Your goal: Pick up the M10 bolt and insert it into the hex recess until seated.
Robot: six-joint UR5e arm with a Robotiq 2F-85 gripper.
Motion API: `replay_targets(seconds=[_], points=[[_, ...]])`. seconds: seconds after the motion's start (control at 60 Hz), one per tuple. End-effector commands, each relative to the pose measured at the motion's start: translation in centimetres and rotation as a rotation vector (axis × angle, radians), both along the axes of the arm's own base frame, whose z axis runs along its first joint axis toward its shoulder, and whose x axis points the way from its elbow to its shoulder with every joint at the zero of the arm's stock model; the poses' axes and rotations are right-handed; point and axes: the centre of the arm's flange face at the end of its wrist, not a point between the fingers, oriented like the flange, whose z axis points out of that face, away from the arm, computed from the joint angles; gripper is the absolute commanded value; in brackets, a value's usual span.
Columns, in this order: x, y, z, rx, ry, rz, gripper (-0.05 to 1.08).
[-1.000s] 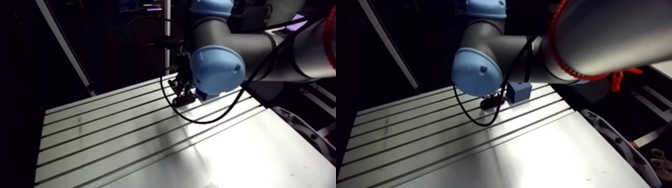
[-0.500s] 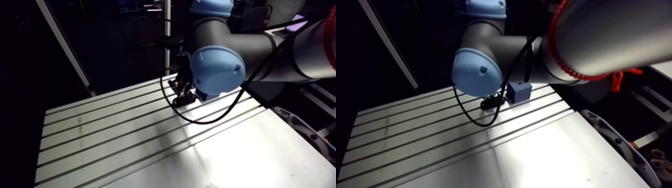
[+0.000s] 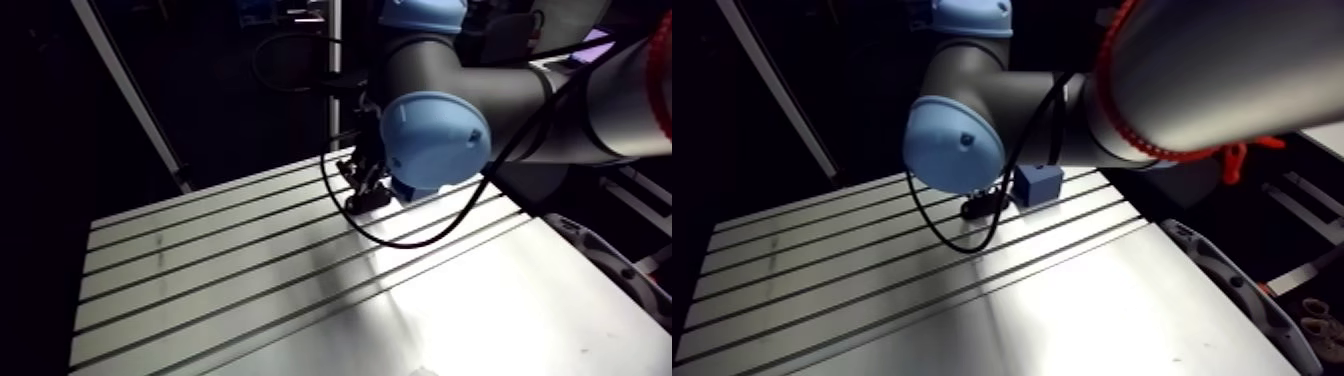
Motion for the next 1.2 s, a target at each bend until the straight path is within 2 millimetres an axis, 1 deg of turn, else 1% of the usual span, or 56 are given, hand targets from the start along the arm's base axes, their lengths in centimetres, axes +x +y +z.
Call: replay_targets(seconds=[0.017,0.433,0.75,0.883,1.133,1.2], points=[[0.0,0.0,-0.1,-0.001,-0.002,0.0,0.65],[0.0,0.0,-0.1,-0.001,-0.001,0.0,0.68],[-0.1,0.0,0.0,-0.001,0.001,0.002,0.74],[-0.1,0.0,0.1,-0.001,0.001,0.002,0.75],[-0.3,0.1,0.7,-0.004,0.012,0.003,0.75],[-0.4,0.1,1.2,0.0,0.02,0.003,0.77]])
